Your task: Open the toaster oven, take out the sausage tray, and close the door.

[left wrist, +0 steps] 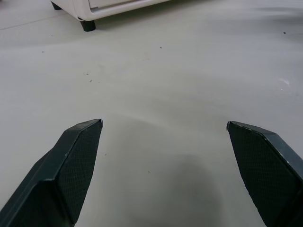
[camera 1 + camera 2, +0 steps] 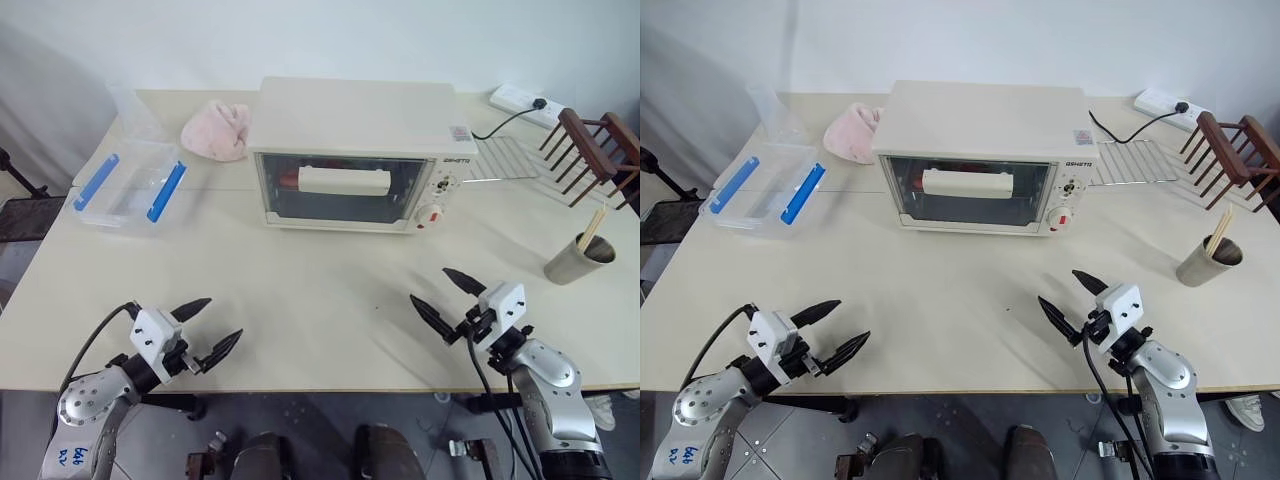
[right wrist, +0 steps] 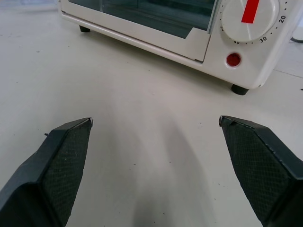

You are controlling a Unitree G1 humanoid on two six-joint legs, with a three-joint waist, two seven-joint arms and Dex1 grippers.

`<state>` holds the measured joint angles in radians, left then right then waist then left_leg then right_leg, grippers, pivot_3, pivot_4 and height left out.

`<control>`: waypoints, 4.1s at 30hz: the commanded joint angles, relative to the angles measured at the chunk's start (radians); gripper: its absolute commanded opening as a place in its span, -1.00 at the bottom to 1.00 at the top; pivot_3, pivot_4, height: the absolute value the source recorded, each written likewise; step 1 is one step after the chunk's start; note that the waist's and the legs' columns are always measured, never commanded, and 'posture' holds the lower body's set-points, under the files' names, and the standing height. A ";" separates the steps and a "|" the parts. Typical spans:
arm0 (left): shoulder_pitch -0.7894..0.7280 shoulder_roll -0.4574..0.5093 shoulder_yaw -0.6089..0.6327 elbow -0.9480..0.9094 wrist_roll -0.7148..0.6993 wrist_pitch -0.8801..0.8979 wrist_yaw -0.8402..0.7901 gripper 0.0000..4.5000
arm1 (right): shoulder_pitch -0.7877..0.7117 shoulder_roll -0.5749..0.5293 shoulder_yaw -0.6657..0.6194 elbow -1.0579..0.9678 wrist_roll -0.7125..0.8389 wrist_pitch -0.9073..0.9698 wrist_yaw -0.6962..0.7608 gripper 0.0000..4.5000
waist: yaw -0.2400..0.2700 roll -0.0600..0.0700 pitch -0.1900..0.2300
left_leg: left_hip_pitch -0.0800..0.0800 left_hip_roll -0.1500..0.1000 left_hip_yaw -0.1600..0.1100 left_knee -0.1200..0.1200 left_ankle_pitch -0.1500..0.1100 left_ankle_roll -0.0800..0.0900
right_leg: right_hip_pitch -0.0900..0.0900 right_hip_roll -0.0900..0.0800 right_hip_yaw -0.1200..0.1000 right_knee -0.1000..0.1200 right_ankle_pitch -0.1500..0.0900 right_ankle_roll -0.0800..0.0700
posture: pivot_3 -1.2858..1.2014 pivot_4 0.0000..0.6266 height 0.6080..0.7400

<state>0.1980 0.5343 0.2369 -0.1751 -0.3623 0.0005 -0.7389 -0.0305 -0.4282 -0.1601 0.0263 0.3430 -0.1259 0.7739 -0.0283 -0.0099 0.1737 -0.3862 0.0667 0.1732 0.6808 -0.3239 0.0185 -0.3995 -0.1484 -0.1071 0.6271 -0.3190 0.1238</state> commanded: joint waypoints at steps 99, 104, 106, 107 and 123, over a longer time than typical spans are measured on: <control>-0.532 -0.048 -0.035 0.265 -0.173 0.239 -0.236 -0.40 | -0.549 -0.080 0.435 -0.150 -0.548 0.210 -0.267 0.92 | 0.006 -0.004 0.002 | -0.006 -0.002 0.004 0.004 0.003 -0.002 | -0.010 0.002 0.001 0.010 0.000 0.000 | 0.03 -0.52 1.00; -0.456 -0.058 0.026 0.180 -0.197 0.233 -0.177 0.29 | -0.691 -0.026 0.501 0.087 -0.712 0.136 -0.382 0.26 | -0.009 -0.004 0.002 | -0.006 -0.001 0.004 0.004 0.003 -0.002 | -0.010 0.002 0.000 0.011 0.000 0.000 | 0.03 -0.52 1.00; -0.432 -0.063 0.040 0.154 -0.207 0.237 -0.159 0.54 | -0.744 -0.011 0.524 0.169 -0.768 0.107 -0.423 -0.02 | -0.012 -0.004 0.002 | -0.006 -0.001 0.004 0.003 0.003 -0.002 | -0.011 0.002 0.000 0.012 0.000 0.000 | 0.03 -0.52 1.00; -0.419 -0.069 0.047 0.140 -0.213 0.236 -0.147 0.69 | -0.771 -0.004 0.537 0.211 -0.798 0.097 -0.442 -0.04 | -0.018 -0.004 0.002 | -0.006 -0.001 0.004 0.003 0.003 -0.002 | -0.011 0.002 0.000 0.013 0.000 0.000 | 0.03 -0.52 1.00; -0.346 -0.096 0.052 0.066 -0.240 0.238 -0.089 0.82 | -0.935 0.107 0.591 0.517 -0.941 0.002 -0.570 -0.30 | -0.031 -0.004 0.002 | -0.005 -0.001 0.003 0.002 0.003 -0.002 | -0.011 0.002 0.000 0.014 0.000 0.000 | 0.03 -0.52 1.00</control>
<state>-0.1486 0.4364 0.2739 -0.0698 -0.5841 0.2486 -0.8303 -0.9315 -0.3236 0.4320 0.5515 -0.5852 -0.1021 0.2328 -0.0595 -0.0138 0.1759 -0.3917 0.0659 0.1764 0.6830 -0.3207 0.0161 -0.4108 -0.1466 -0.1067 0.6416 -0.3189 0.1239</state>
